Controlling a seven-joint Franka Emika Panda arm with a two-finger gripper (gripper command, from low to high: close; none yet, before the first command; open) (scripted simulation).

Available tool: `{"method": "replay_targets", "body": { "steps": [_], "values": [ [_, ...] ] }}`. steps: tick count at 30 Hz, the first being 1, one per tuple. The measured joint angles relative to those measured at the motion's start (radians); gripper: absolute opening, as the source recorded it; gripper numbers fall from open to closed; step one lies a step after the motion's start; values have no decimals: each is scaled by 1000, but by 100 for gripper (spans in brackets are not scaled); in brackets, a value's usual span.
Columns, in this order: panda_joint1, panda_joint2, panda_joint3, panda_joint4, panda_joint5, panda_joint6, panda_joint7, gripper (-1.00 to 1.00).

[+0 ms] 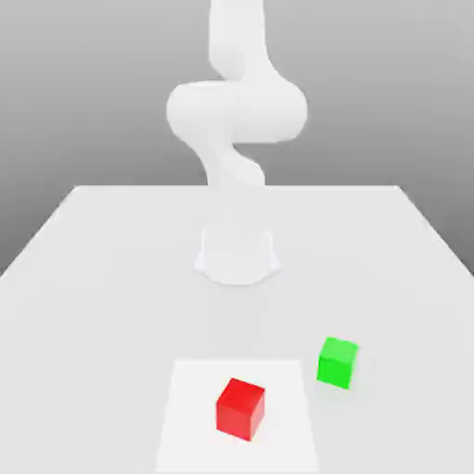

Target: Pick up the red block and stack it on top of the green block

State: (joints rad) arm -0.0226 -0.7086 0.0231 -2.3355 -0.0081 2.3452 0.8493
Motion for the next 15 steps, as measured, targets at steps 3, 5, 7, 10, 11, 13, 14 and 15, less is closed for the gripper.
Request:
{"method": "replay_targets", "body": {
  "steps": [3, 5, 7, 10, 11, 13, 14, 15],
  "values": [
    [-26, 114, 26, -44, -12, 56, 63, 0],
    [-42, 188, 42, -73, -19, 93, 103, 0],
    [-56, 261, 56, -101, -27, 128, 144, 0],
    [-73, 370, 73, -143, -39, 182, 203, 0],
    [-77, 406, 77, -157, -43, 200, 224, 0],
    [-85, 479, 85, -185, -50, 236, 263, 0],
    [-88, 515, 87, -199, -52, 254, 282, 0],
    [-91, 551, 89, -213, -54, 272, 300, 0]
  ]
}}
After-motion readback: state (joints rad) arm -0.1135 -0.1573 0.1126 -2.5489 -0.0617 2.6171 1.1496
